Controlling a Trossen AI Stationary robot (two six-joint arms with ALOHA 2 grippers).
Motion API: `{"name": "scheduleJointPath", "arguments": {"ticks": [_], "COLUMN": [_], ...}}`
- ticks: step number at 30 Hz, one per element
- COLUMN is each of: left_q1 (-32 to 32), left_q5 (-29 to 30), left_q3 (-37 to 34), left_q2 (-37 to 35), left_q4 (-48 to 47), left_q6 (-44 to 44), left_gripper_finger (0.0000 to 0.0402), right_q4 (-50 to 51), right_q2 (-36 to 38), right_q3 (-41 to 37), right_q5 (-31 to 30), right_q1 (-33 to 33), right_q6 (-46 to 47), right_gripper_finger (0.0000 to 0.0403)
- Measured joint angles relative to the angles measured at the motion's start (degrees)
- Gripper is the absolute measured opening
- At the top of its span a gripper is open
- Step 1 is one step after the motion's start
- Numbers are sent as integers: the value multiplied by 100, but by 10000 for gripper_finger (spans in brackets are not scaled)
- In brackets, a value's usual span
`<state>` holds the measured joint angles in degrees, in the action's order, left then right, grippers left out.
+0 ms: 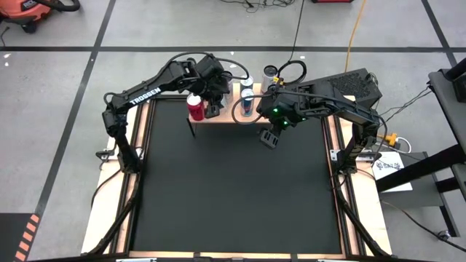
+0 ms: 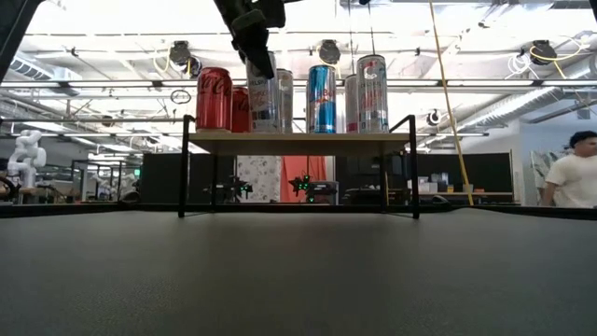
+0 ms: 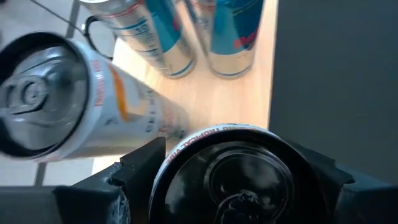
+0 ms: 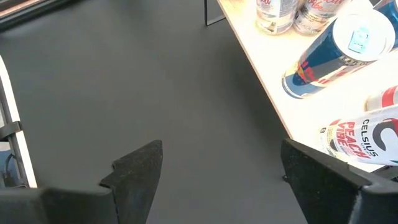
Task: Place canned beverage on shelf
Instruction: Put the white yellow soda can on the shelf aligned with the other white yellow soda can
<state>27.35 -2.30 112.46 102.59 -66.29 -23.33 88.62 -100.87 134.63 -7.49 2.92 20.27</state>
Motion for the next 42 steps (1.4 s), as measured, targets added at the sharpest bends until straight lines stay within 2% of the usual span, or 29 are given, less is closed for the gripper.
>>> {"name": "scheduleJointPath", "arguments": {"ticks": [3,42], "left_q1": [2,-11], "left_q5": [151,323], "left_q3": [0,-2], "left_q2": [0,0], "left_q4": [26,572], "left_q6": [-72,48], "left_gripper_finger": [278,279], "right_q4": [0,0], "right_q2": [-2,-2], "right_q3": [0,0], "right_q5": [0,2], "right_q1": [0,0], "right_q6": [0,3], "right_gripper_finger": [308,308]}}
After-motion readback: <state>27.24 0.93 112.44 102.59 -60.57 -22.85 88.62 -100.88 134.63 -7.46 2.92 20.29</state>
